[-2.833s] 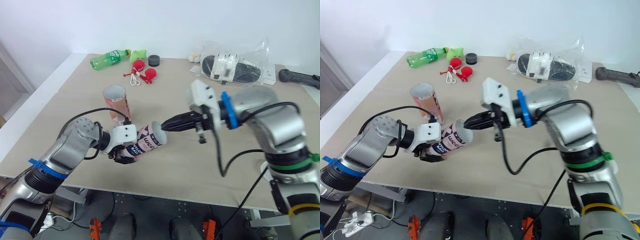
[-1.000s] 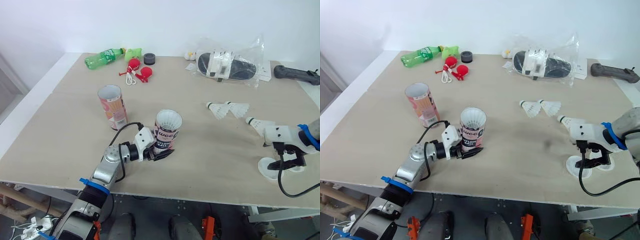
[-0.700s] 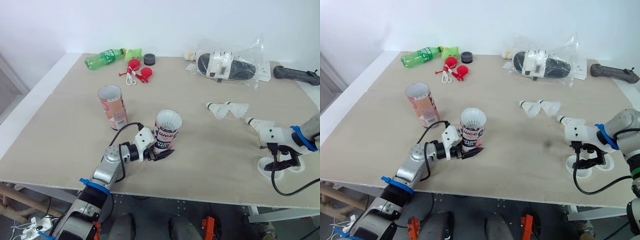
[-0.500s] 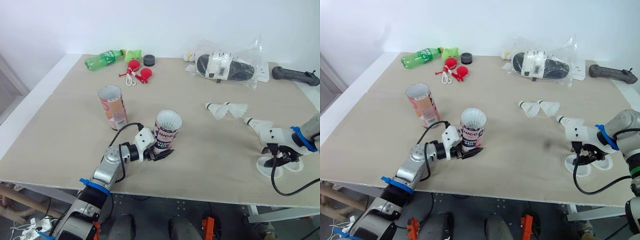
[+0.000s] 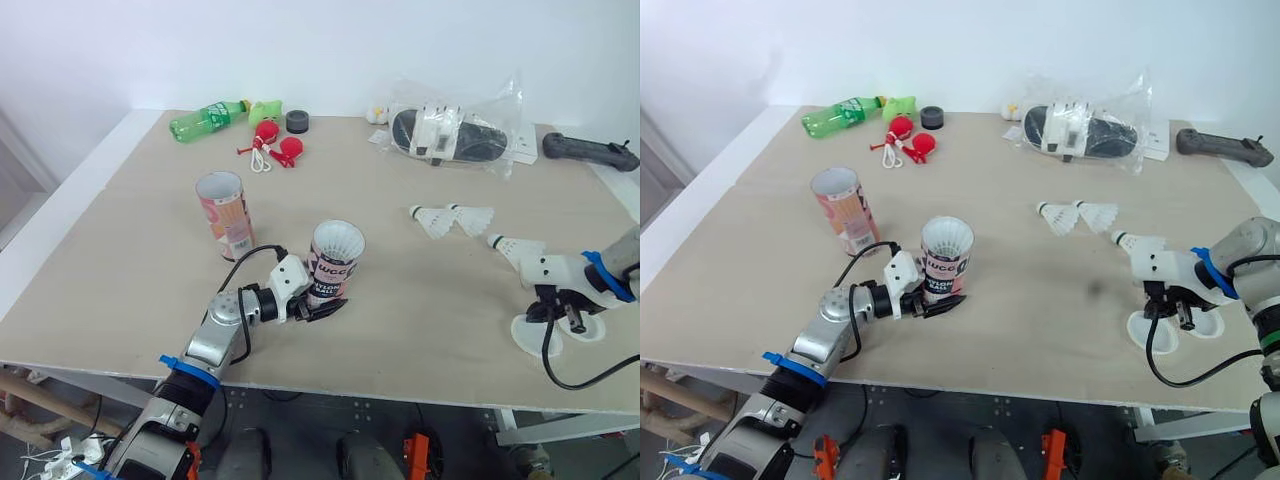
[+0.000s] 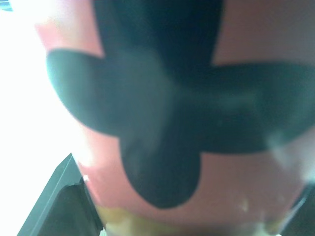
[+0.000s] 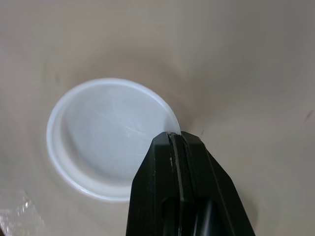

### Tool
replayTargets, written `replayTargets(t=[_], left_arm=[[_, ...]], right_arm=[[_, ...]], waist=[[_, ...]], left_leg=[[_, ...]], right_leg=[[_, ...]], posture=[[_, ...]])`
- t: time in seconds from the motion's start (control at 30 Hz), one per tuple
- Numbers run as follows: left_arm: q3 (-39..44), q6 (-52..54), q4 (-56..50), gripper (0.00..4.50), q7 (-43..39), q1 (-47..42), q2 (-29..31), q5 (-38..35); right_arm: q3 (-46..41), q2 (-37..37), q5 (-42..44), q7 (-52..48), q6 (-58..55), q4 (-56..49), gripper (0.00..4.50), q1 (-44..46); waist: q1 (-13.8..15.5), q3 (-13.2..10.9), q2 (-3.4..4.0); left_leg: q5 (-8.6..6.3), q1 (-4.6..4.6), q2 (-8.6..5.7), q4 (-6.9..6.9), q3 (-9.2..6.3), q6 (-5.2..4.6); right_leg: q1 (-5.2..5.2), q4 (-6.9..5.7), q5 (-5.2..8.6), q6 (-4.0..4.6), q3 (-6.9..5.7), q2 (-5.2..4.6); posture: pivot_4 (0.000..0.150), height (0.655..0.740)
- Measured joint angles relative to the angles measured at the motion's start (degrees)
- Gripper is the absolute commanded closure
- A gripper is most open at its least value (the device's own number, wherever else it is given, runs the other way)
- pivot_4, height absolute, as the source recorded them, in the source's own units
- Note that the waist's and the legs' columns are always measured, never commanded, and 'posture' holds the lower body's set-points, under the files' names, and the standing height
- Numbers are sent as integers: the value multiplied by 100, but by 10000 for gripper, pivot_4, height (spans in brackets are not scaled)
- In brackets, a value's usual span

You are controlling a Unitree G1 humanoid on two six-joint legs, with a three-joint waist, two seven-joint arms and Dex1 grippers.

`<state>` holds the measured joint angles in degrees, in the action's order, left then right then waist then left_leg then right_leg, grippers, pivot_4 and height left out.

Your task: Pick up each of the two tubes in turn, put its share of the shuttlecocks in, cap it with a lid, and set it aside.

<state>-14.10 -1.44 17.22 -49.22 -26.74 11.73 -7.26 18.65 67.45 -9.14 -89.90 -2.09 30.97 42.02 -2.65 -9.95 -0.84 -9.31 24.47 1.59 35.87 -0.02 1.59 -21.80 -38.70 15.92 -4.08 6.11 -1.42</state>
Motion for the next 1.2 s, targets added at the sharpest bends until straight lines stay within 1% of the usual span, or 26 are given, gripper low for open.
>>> replayTargets(t=[0.1,0.17,0.27,0.37,0.4,0.53,0.63,0.83,0.97,1.07,1.2], left_arm=[[-3,-33,35,12137,-4,-29,-4,3],[-3,-88,100,12137,-5,-59,-18,3],[-9,-127,185,12137,-13,-103,-61,4],[-26,-213,345,12137,-60,-218,-107,30],[-27,-251,410,12137,-93,-254,-130,34],[-72,-357,561,12137,-156,-390,-192,52],[-131,-380,643,12137,-205,-472,-236,58],[-131,-402,683,12137,-233,-492,-235,61],[-131,-396,678,12137,-186,-460,-240,67],[-149,-379,631,12137,-127,-425,-250,66],[-163,-365,578,12137,-116,-397,-248,66]], right_arm=[[141,390,769,-11,-460,-808,44514,389],[201,550,1464,-14,-912,-1419,44514,1003],[339,451,2092,-19,-1315,-1844,44514,1759],[485,-177,2527,-22,-1663,-1935,44514,2776],[575,-493,2618,-23,-1786,-1931,44514,3187],[787,-1337,2709,-25,-1834,-1747,44514,4090],[1071,-1717,2695,-27,-1725,-1645,44514,4347],[1599,-1822,2664,-31,-1447,-1543,44514,4375],[1898,-2175,2334,-34,-1011,-1207,44514,4411],[1995,-2373,2178,-34,-770,-948,44514,4416],[2009,-2445,2056,-34,-565,-766,44514,4434]], waist=[[0,-1,13],[-10,-2,13],[-7,-3,9],[-12,-3,10],[-11,-3,10],[18,-2,10],[70,0,3],[77,-1,2],[54,-1,2],[56,-1,2],[62,-1,2]], left_leg=[[0,2,-1,-7,1,0],[0,2,1,-14,1,0],[-1,5,2,-16,-4,1],[0,13,2,-16,-3,0],[0,19,3,-15,-5,1],[0,62,1,-10,-21,0],[-3,74,-1,-5,-32,2],[-4,74,0,-6,-35,3],[-1,67,3,-2,-36,3],[0,69,3,0,-38,3],[0,70,2,-2,-39,3]], right_leg=[[-6,0,2,0,3,-1],[-10,1,6,4,2,1],[-12,1,12,-2,-5,2],[-26,1,9,-1,-2,2],[-34,0,7,4,-5,4],[-65,0,4,11,-20,3],[-65,1,4,12,-33,-1],[-67,0,3,14,-37,2],[-66,-11,2,18,-38,6],[-66,-15,2,18,-39,6],[-65,-15,2,18,-40,5]], posture=[[1500,7400],[1500,7400],[1500,7400],[1500,7400],[1500,7400],[1500,7400],[1500,7400],[1500,7400],[1500,7400],[1500,7400],[1500,7400]])
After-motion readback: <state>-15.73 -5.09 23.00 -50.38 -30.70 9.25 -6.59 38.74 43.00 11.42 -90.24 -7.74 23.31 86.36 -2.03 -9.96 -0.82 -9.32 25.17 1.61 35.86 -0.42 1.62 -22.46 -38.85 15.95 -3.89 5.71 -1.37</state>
